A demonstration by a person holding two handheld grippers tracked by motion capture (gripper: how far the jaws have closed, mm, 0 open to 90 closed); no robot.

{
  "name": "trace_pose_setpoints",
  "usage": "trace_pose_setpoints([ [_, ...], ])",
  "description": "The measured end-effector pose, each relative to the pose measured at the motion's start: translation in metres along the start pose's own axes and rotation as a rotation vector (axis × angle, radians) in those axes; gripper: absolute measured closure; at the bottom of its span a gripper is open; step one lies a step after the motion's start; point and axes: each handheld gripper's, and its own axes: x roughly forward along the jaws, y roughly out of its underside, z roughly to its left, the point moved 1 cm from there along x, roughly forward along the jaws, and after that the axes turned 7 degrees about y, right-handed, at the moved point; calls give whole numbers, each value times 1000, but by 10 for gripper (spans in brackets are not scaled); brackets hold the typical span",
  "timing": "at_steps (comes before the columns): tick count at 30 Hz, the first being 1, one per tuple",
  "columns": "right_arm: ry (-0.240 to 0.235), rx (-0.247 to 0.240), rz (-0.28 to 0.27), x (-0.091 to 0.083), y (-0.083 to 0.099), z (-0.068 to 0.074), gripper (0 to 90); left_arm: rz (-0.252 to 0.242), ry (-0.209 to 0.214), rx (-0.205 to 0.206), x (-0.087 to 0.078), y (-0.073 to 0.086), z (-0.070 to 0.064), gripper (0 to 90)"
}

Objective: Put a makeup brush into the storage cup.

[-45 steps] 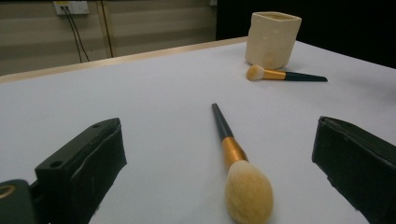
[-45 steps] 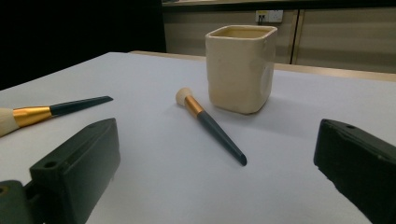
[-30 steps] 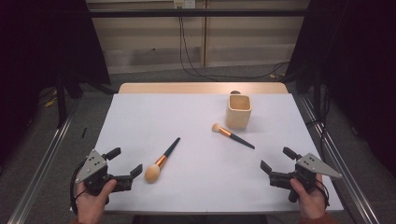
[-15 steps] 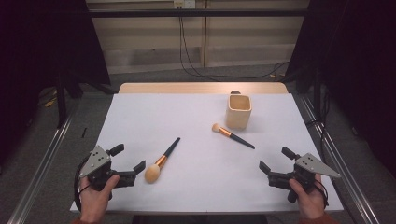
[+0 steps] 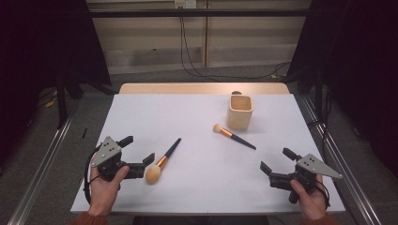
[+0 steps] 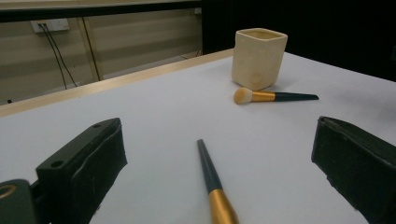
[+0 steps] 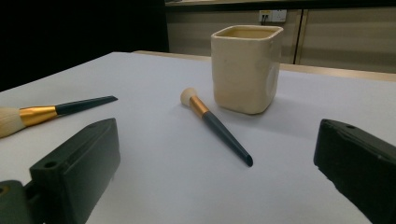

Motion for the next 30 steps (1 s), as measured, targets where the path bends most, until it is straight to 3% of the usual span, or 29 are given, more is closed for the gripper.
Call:
trace_pose_setpoints([
  [7, -2, 2, 0, 0, 0, 0, 4, 4, 26, 8, 16, -8, 1, 31],
  [23, -6, 3, -2, 0, 0, 1, 4, 41, 33, 20, 42, -11, 8, 30],
  [30, -9, 8, 0, 1, 0, 1, 4, 35, 23, -1, 53, -13, 18, 30],
])
